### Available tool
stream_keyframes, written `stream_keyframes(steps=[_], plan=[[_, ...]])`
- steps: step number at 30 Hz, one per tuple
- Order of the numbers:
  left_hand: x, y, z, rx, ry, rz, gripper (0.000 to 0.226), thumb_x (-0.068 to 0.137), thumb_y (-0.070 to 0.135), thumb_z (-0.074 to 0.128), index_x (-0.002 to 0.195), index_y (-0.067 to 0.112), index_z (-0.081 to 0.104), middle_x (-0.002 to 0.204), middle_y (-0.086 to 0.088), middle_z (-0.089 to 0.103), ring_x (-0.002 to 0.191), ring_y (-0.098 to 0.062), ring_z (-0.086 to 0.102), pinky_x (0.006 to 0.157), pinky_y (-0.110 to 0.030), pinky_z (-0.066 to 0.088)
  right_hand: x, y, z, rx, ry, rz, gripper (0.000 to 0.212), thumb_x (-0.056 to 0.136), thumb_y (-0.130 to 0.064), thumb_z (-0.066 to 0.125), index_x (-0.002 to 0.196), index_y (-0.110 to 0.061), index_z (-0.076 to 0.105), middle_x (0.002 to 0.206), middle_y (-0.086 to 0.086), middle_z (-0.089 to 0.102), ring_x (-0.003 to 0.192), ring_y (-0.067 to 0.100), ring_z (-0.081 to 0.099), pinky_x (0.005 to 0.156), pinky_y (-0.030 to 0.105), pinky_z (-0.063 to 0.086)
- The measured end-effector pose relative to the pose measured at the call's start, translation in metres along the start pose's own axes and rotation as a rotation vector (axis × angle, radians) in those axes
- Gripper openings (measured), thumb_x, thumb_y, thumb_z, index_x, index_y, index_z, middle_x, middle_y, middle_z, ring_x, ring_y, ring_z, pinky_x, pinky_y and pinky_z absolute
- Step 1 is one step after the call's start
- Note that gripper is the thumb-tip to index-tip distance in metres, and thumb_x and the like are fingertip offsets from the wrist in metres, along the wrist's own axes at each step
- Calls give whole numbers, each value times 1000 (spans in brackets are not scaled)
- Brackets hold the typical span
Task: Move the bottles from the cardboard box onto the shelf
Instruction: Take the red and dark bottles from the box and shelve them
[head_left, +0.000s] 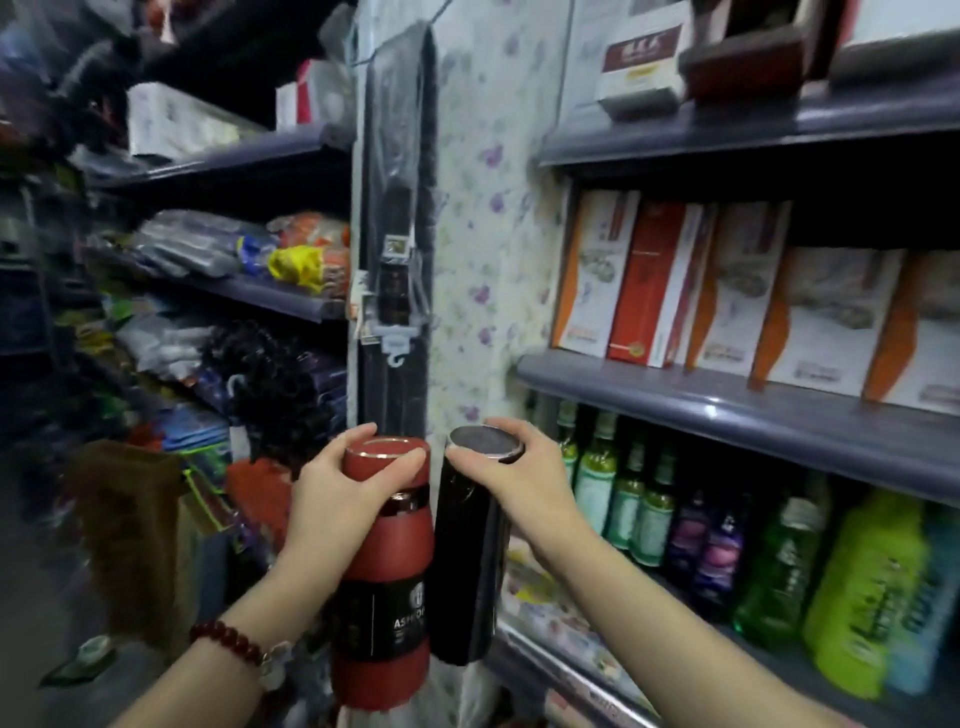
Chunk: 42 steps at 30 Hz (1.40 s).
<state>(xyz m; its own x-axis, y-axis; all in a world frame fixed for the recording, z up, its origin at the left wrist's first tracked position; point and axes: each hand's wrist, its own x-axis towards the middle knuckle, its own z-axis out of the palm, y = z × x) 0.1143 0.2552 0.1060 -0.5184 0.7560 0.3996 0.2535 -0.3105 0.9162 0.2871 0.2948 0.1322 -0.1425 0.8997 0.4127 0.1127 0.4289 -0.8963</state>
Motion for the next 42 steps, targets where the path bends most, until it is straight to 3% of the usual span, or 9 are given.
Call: stream_keyframes(steps=[4, 8, 11, 17, 23, 29, 35, 38, 42], plan=[[8, 35, 59, -131, -62, 1, 78, 39, 61, 77, 108, 28, 68, 95, 6, 73, 90, -11, 69, 83, -33, 55, 17, -27, -64, -40, 77, -6, 71, 57, -44, 86, 118, -20, 59, 103, -11, 67, 95, 2, 64, 89, 24, 51], [12, 60, 107, -209, -146, 25, 80, 37, 63, 79, 108, 29, 68, 97, 9, 73, 89, -8, 69, 81, -29, 54, 24, -40, -111, -76, 93, -21, 41, 59, -40, 85, 94, -22, 72, 88, -9, 75, 87, 5, 69, 86, 31, 55], [18, 85, 133, -269, -219, 43, 80, 36, 60, 80, 108, 29, 67, 89, 11, 74, 82, -3, 71, 72, -25, 54, 29, -54, -138, -73, 155, -51, 26, 59, -38, 86, 80, -26, 74, 82, -12, 75, 82, 2, 69, 82, 27, 55], [47, 157, 158, -396, -317, 170, 74, 38, 58, 81, 103, 27, 68, 79, 17, 74, 74, -2, 71, 66, -24, 52, 48, -114, -177, -38, 204, -178, 26, 63, -31, 86, 83, -19, 77, 78, -3, 77, 75, 7, 73, 64, 21, 55], [72, 213, 178, -512, -347, 299, 65, 43, 54, 83, 99, 25, 70, 87, 5, 76, 80, -10, 73, 72, -31, 57, 67, -165, -195, -140, 373, -336, 45, 52, -44, 84, 87, -16, 76, 85, 0, 76, 88, 16, 72, 90, 40, 56], [84, 223, 205, -524, -281, 472, 70, 39, 68, 78, 102, 39, 66, 94, 13, 73, 86, -1, 69, 76, -26, 54, 74, -176, -208, -217, 583, -418, 66, 51, -51, 84, 108, -24, 68, 99, -10, 72, 93, 3, 68, 85, 24, 52], [84, 209, 231, -452, -218, 598, 74, 47, 62, 77, 115, 43, 55, 105, 18, 64, 97, 2, 61, 86, -25, 52, 77, -165, -217, -267, 727, -472, 44, 51, -52, 83, 88, -39, 62, 86, -26, 70, 82, -11, 64, 64, 6, 47], [86, 201, 242, -446, -211, 608, 77, 47, 63, 74, 118, 40, 54, 112, 13, 62, 103, -8, 59, 92, -34, 51, 82, -154, -220, -332, 773, -464, 52, 49, -56, 80, 95, -40, 61, 89, -21, 69, 86, -11, 63, 72, 11, 46], [95, 196, 256, -454, -244, 609, 76, 48, 63, 74, 118, 41, 54, 112, 12, 61, 104, -10, 58, 91, -31, 50, 90, -139, -229, -375, 803, -422, 62, 51, -55, 81, 107, -33, 63, 96, -16, 68, 92, -3, 64, 83, 20, 50]])
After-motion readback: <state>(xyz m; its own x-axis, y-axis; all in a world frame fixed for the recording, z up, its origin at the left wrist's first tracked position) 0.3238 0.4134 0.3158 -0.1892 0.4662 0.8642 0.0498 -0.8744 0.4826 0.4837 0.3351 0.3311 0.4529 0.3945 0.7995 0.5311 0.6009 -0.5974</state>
